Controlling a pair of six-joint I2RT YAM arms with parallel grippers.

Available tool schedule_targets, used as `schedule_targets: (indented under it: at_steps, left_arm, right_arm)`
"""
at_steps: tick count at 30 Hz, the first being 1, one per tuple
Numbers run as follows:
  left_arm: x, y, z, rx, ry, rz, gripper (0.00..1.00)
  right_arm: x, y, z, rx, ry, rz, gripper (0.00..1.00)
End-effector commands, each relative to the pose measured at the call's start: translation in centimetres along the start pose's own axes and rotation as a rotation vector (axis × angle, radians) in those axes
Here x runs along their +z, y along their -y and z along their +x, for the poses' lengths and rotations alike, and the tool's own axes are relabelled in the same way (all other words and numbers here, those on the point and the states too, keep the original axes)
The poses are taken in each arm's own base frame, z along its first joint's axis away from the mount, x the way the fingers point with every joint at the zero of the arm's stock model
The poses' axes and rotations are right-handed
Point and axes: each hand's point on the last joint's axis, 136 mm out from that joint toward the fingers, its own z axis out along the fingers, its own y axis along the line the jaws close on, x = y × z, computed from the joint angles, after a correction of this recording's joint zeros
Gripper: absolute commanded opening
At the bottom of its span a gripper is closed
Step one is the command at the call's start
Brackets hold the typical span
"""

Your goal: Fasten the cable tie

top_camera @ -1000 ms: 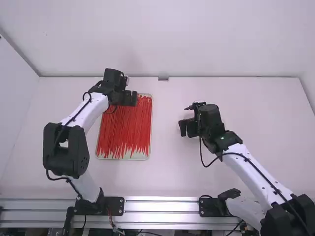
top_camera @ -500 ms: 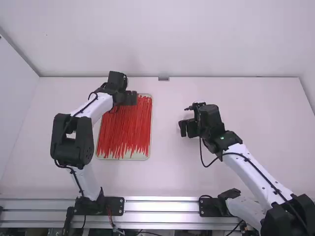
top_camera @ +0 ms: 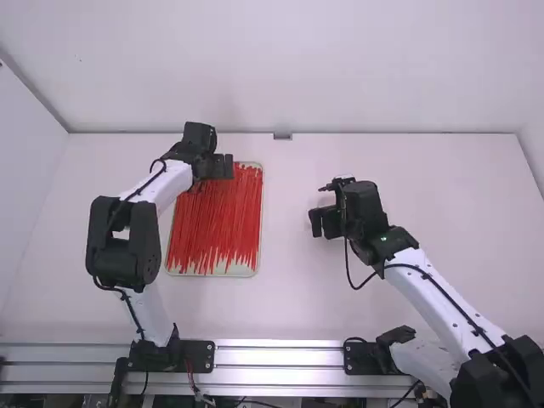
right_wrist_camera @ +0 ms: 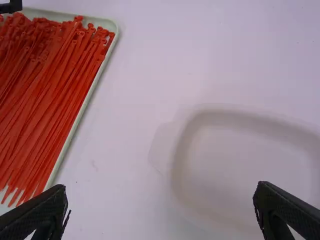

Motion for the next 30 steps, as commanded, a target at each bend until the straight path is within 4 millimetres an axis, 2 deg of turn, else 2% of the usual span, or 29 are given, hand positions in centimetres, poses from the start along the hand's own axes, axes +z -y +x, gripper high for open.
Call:
schedule_targets:
  at_steps: [1, 9, 16, 25, 30]
  left_arm:
    - [0.4, 0.1, -0.3, -0.01, 0.0, 0.011, 0.99]
    - [0.8, 0.4, -0.4, -0.01, 0.008, 0.031, 0.99]
    - [3.1, 0.2, 1.1, -0.028, -0.03, 0.02, 0.99]
    - [4.0, -0.3, 1.0, -0.039, -0.02, 0.019, 1.0]
    - [4.6, -0.6, 1.4, -0.08, -0.039, 0.097, 0.94]
  right_arm:
    - [-0.4, -0.4, -1.6, -0.001, 0.032, -0.009, 0.99]
    - [-0.3, -0.4, -1.3, -0.001, 0.02, -0.008, 0.99]
    - [-0.3, -0.4, -1.1, 0.0, 0.011, -0.006, 0.99]
    - [-0.3, -0.4, -1.1, -0.001, 0.01, -0.006, 0.99]
    - [-0.3, -0.4, -1.1, -0.001, 0.011, -0.006, 0.99]
